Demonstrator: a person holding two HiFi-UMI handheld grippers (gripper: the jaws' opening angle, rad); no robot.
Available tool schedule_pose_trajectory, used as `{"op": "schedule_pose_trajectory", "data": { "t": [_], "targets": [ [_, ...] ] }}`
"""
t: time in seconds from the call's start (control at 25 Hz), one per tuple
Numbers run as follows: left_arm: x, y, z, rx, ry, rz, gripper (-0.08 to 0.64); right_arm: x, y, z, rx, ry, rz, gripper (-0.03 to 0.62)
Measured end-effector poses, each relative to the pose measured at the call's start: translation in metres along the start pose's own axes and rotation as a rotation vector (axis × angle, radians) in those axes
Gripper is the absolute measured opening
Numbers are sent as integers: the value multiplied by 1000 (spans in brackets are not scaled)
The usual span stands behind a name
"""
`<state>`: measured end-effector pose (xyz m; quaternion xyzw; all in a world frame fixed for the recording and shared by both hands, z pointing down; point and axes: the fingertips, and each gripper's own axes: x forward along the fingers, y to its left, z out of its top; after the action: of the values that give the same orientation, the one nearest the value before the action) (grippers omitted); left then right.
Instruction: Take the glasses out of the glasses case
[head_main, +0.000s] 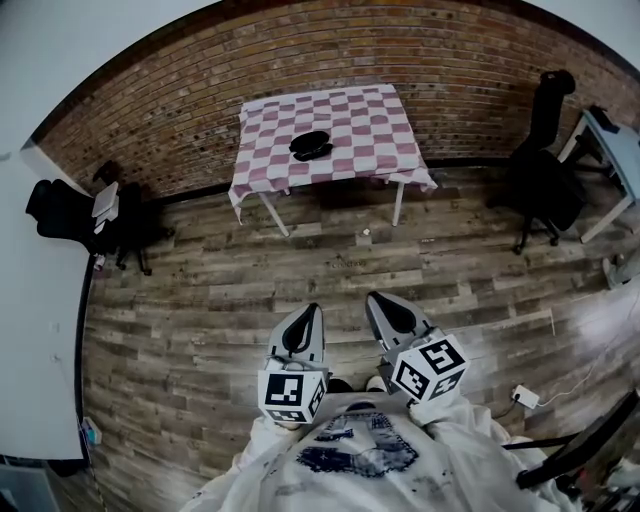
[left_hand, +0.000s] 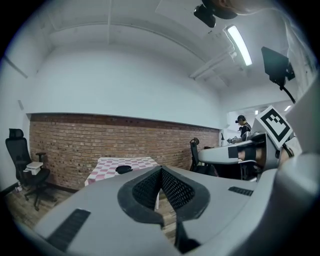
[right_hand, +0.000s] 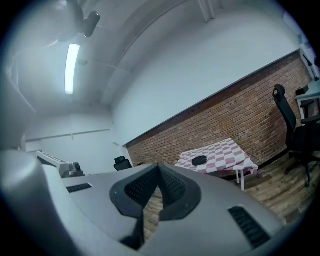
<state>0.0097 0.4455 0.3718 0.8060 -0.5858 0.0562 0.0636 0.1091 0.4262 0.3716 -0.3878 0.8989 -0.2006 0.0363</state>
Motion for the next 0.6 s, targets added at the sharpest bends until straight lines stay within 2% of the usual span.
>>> {"op": "schedule_pose_trajectory", "data": {
  "t": [0.28, 0.6],
  "targets": [
    [22, -19, -6, 10, 23, -5, 9, -5, -27, 6, 20, -9, 10, 14],
    [62, -4, -12, -10, 30, -12, 9, 26, -54, 6, 17, 23, -3, 14]
  ]
}}
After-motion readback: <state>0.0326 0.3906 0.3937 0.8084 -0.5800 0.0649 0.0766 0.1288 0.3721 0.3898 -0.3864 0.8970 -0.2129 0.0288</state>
